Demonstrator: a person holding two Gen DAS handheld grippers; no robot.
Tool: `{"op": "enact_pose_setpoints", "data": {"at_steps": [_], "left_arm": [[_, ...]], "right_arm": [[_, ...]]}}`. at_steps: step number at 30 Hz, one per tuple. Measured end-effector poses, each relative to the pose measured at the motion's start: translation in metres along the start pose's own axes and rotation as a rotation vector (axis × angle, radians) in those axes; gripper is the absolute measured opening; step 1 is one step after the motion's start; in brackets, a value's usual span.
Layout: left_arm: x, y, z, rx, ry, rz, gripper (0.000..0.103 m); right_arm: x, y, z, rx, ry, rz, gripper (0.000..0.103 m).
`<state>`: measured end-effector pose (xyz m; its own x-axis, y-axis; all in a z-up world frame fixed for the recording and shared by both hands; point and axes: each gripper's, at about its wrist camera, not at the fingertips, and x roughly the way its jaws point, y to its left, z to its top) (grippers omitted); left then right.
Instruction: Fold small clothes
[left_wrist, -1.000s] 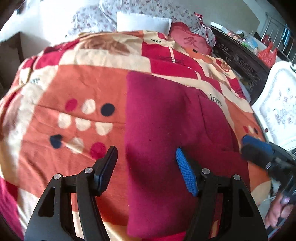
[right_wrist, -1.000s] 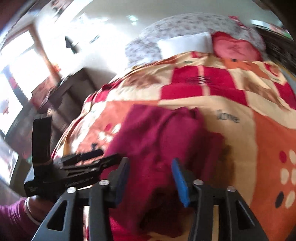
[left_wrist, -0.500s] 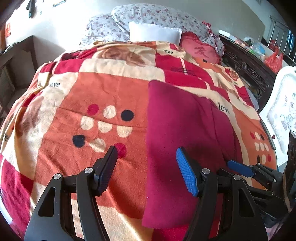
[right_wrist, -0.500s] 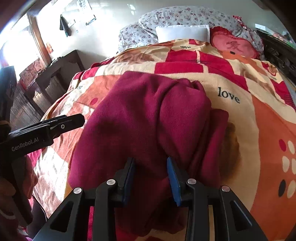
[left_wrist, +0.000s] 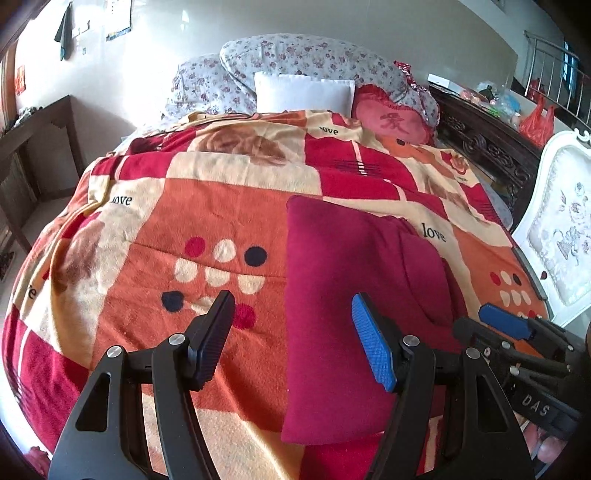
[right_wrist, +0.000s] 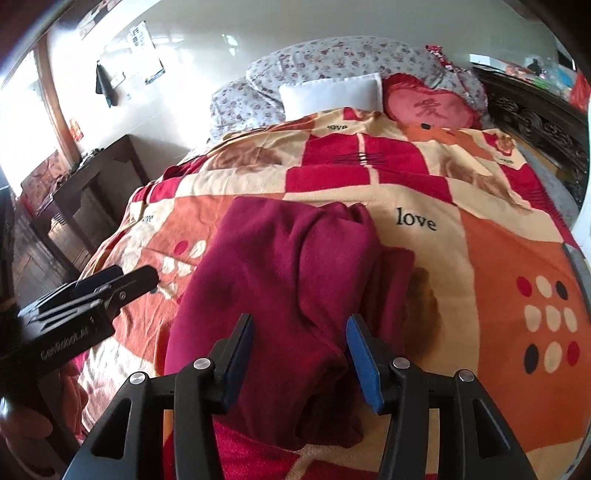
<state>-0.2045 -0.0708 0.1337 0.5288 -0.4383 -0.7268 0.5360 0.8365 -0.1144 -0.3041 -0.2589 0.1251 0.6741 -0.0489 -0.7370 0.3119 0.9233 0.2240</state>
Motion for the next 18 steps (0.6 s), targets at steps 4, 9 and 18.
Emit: {"op": "enact_pose_setpoints", "data": {"at_steps": [4, 9, 18], "left_arm": [[-0.006, -0.002, -0.001, 0.011, -0.011, 0.002, 0.066], [-0.011, -0.003, -0.001, 0.018, -0.026, 0.007, 0.066], [-0.013, -0.005, -0.001, 0.026, -0.027, 0.011, 0.066]], "right_arm": [[-0.007, 0.003, 0.003, 0.009, -0.02, -0.014, 0.05], [-0.011, 0.005, 0.005, 0.017, -0.028, -0.026, 0.053], [-0.011, 0.005, 0.006, 0.015, -0.028, -0.032, 0.062]]}}
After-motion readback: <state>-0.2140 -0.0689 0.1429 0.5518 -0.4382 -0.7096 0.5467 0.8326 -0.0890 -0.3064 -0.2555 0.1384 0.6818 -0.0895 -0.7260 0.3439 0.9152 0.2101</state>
